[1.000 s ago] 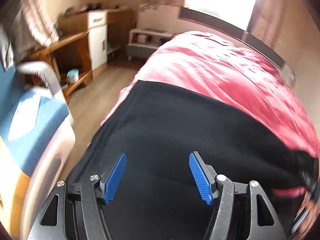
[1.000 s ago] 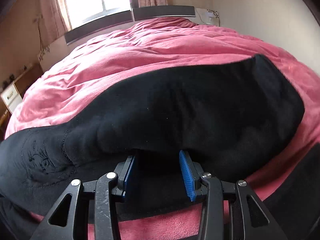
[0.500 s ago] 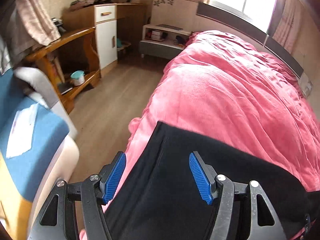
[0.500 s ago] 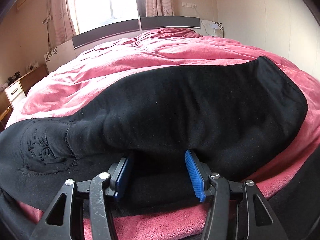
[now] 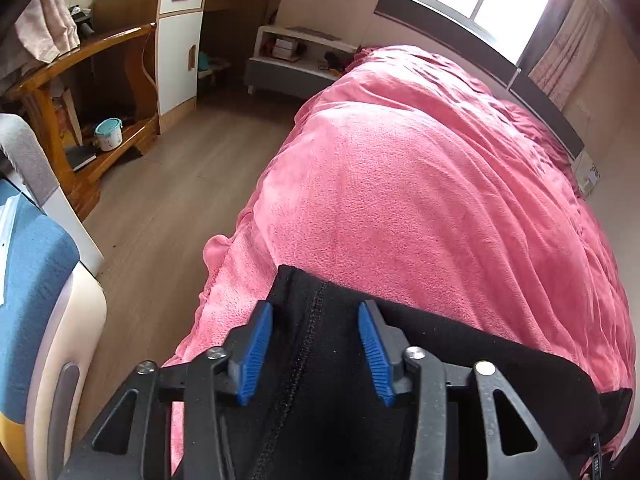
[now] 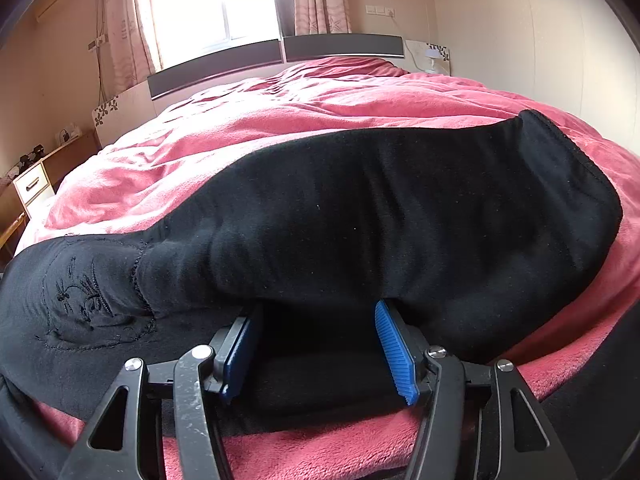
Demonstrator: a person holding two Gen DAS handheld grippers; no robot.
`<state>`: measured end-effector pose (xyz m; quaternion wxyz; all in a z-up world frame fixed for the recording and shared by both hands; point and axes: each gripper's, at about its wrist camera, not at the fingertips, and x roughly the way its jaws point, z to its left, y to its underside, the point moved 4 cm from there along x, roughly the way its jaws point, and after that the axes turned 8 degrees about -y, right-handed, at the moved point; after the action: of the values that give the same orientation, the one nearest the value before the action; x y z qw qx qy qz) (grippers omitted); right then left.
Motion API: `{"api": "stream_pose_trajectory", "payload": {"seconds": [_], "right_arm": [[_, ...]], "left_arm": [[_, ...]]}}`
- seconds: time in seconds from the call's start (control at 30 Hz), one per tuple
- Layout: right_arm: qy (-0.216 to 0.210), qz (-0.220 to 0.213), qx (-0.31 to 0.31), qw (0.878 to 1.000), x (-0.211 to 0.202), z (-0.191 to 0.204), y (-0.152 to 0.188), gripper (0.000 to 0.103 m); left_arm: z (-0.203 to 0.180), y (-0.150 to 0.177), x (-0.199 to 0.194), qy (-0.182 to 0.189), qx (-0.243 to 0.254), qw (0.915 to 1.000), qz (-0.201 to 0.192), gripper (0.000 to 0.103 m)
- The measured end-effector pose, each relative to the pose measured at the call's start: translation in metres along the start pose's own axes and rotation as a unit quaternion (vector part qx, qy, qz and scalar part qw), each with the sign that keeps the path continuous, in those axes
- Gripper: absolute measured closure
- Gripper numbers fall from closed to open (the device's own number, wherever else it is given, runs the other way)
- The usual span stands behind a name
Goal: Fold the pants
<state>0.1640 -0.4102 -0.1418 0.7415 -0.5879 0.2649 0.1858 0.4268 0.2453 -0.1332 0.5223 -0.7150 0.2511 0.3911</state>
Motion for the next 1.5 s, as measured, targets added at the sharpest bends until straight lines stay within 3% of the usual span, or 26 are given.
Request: {"api": "stream_pose_trajectory", "payload": {"seconds": [0.1, 0.13, 0.17, 0.43, 0.47, 0.5, 0.53, 0.57, 0.6, 0.8, 0.87, 0.9, 0.97, 1.0, 1.13, 1.27, 1.4, 1.5], "right_arm": [[0.000, 0.000, 0.000, 1.000, 0.001, 0.001, 0.000, 0.042], [0.000, 0.000, 0.000, 1.000, 0.001, 0.000, 0.000, 0.042], [0.000, 0.000, 0.000, 1.000, 0.001, 0.000, 0.000, 0.042], [0.000, 0.000, 0.000, 1.000, 0.001, 0.001, 0.000, 0.042], [0.000, 0.000, 0.000, 1.000, 0.001, 0.001, 0.000, 0.042], [0.000, -0.001, 0.000, 1.000, 0.001, 0.001, 0.000, 0.042], [0.000, -0.001, 0.000, 1.000, 0.001, 0.001, 0.000, 0.042], [-0.001, -0.001, 0.000, 1.000, 0.001, 0.001, 0.000, 0.041], [-0.003, -0.001, 0.000, 1.000, 0.002, 0.001, 0.000, 0.041], [-0.001, 0.002, -0.005, 1.000, 0.007, 0.003, -0.001, 0.038], [-0.001, 0.002, -0.004, 1.000, 0.009, 0.005, -0.001, 0.038], [-0.001, 0.002, -0.005, 1.000, 0.010, 0.006, -0.001, 0.038], [0.000, 0.003, -0.005, 1.000, 0.011, 0.008, -0.002, 0.038], [0.000, 0.003, -0.006, 1.000, 0.012, 0.008, -0.002, 0.038], [0.000, 0.002, -0.004, 1.000, 0.014, 0.009, -0.002, 0.038], [0.000, 0.007, -0.001, 1.000, 0.014, 0.009, -0.005, 0.038], [-0.028, 0.031, 0.026, 0.999, 0.006, 0.003, -0.018, 0.037], [-0.029, 0.018, 0.062, 0.997, -0.015, -0.016, -0.041, 0.037]], "left_arm": [[-0.002, 0.003, -0.004, -0.014, 0.007, 0.9998, -0.012, 0.093], [-0.003, 0.004, -0.008, -0.019, 0.012, 0.9995, -0.020, 0.094], [-0.005, 0.006, -0.016, -0.032, 0.019, 0.9986, -0.038, 0.101], [-0.007, 0.023, -0.059, -0.031, -0.005, 0.9950, -0.095, 0.102], [-0.003, 0.020, -0.056, -0.038, -0.012, 0.9952, -0.089, 0.094], [0.002, 0.017, -0.052, -0.034, -0.023, 0.9958, -0.082, 0.073], [0.007, 0.013, -0.046, -0.026, -0.036, 0.9966, -0.069, 0.062], [0.014, 0.006, -0.038, -0.023, -0.047, 0.9974, -0.049, 0.043], [0.017, 0.005, -0.033, -0.027, -0.051, 0.9976, -0.039, 0.037], [0.005, -0.007, 0.011, -0.005, -0.007, 0.9993, 0.037, 0.037], [-0.001, -0.006, 0.017, -0.001, -0.007, 0.9994, 0.034, 0.041], [-0.003, -0.006, 0.016, 0.006, -0.008, 0.9995, 0.029, 0.060], [-0.008, -0.003, 0.014, -0.013, 0.010, 0.9997, 0.020, 0.080], [-0.009, -0.003, 0.011, -0.021, 0.020, 0.9995, 0.011, 0.085], [-0.022, 0.005, -0.032, -0.052, 0.056, 0.9936, -0.083, 0.088], [-0.022, 0.018, -0.068, -0.059, 0.034, 0.9884, -0.135, 0.088], [-0.015, 0.040, -0.080, -0.077, 0.012, 0.9855, -0.151, 0.088], [-0.013, 0.057, -0.070, -0.095, 0.013, 0.9851, -0.143, 0.088]]}}
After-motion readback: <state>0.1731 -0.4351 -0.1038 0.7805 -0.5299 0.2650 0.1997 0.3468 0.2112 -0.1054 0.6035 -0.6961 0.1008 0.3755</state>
